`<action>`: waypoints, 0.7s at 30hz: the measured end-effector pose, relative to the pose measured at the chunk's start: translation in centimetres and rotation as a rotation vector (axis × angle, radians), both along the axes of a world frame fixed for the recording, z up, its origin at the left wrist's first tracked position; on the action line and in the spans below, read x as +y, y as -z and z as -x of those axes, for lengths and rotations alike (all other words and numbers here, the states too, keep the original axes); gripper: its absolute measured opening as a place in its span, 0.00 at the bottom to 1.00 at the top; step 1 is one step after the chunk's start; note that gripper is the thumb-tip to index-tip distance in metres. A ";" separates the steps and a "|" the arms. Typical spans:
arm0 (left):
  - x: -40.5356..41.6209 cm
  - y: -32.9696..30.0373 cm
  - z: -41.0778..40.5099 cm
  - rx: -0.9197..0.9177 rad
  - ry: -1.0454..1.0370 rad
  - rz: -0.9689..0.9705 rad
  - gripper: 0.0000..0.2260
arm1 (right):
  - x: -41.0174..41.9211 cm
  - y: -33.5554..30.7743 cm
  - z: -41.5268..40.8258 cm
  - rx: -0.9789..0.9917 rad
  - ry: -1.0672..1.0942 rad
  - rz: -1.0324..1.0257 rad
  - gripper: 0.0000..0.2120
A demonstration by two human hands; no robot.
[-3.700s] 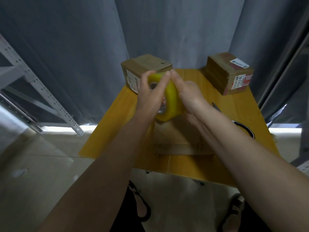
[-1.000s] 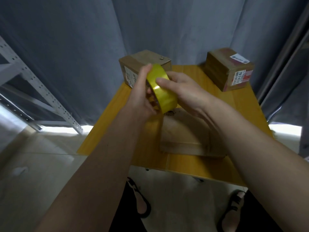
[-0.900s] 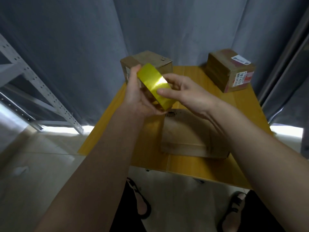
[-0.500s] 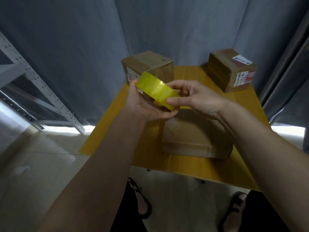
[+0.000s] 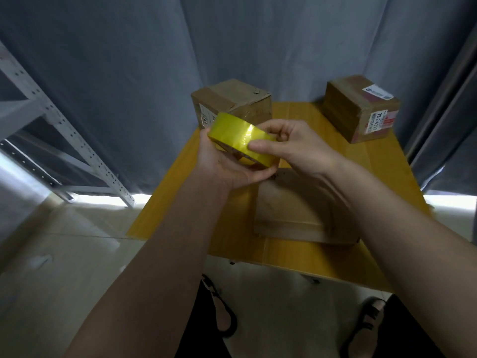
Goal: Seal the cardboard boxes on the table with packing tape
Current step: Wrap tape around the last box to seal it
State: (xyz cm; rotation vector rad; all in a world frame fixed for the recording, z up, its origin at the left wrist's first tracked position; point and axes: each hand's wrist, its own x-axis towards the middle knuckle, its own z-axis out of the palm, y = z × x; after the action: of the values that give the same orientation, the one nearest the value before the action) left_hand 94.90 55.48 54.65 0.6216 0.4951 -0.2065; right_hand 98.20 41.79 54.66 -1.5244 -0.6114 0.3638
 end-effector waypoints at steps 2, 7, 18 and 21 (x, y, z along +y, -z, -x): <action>0.3 0.0 0.1 0.001 0.025 0.043 0.34 | -1.1 -0.1 -0.6 0.023 -0.140 -0.024 0.15; 0.0 0.2 0.3 0.008 0.077 0.075 0.32 | -2.0 0.0 -1.2 0.021 -0.233 0.024 0.22; -0.9 0.1 0.3 -0.270 0.103 -0.170 0.37 | -0.6 -0.8 -0.3 -0.060 -0.062 -0.110 0.13; -0.6 0.0 0.4 -0.206 0.097 -0.055 0.38 | -1.7 -0.8 -0.6 -0.056 -0.146 -0.042 0.18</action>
State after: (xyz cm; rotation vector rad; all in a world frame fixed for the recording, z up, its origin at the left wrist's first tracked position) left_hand 94.53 54.84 54.65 0.7133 0.2724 -0.2187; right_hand 98.82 40.04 55.43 -1.4582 -0.7723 0.4179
